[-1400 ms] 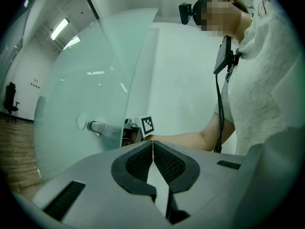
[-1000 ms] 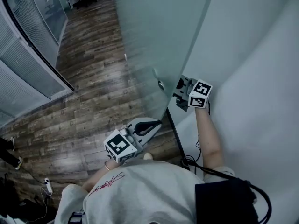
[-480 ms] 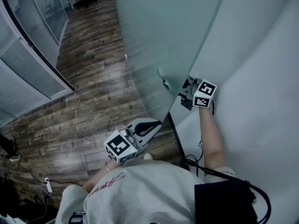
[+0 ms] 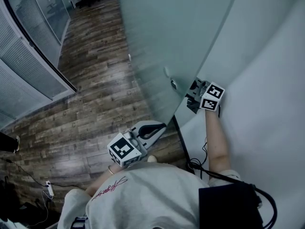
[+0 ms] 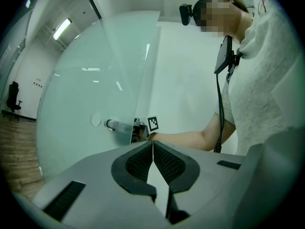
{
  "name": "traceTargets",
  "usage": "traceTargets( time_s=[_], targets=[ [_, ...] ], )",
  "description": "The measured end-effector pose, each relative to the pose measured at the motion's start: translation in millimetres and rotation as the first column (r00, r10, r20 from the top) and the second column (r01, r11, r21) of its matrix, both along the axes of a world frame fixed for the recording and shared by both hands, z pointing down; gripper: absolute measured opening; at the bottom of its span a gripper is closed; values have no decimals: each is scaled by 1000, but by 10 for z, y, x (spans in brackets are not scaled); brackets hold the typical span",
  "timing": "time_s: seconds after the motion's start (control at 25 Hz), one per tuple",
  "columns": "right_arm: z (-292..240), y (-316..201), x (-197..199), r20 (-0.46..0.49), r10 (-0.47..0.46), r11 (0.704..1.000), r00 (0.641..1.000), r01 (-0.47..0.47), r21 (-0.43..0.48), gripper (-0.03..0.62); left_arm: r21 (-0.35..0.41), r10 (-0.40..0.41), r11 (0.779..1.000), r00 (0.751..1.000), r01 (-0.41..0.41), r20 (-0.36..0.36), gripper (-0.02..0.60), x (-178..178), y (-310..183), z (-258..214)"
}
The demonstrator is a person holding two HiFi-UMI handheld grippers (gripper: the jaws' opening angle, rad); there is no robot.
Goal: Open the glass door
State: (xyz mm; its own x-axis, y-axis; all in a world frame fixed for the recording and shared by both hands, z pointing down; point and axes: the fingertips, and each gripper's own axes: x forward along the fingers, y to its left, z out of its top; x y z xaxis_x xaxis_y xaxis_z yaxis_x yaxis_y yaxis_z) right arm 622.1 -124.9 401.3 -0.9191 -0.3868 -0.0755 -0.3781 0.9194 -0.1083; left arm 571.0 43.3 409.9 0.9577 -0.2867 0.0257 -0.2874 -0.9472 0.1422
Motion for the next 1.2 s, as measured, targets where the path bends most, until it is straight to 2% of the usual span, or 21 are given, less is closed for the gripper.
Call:
traceTargets(
  time_s=[0.24,0.44,0.64,0.8,1.2],
  targets=[
    [163,127,165,-28,56,998,998,-57,-26,54,3,13,1000,1000,-13,-12,18,-93,-2,42],
    [63,445,305,45,156,988,987,-156,-16,34,16,24,1000,1000,-24,-20,18,-289,5,19],
    [60,901,325,101,232,973,967,-230,-27,28,-1,76,997,997,-76,-19,18,-379,91,30],
    [7,1223,150,89,262,965,961,-262,-10,28,12,112,994,993,-112,-33,18,-485,113,-45],
    [-166,1721,-577,57,247,967,967,-250,46,26,17,117,993,992,-116,-41,18,-945,112,-135]
  ],
)
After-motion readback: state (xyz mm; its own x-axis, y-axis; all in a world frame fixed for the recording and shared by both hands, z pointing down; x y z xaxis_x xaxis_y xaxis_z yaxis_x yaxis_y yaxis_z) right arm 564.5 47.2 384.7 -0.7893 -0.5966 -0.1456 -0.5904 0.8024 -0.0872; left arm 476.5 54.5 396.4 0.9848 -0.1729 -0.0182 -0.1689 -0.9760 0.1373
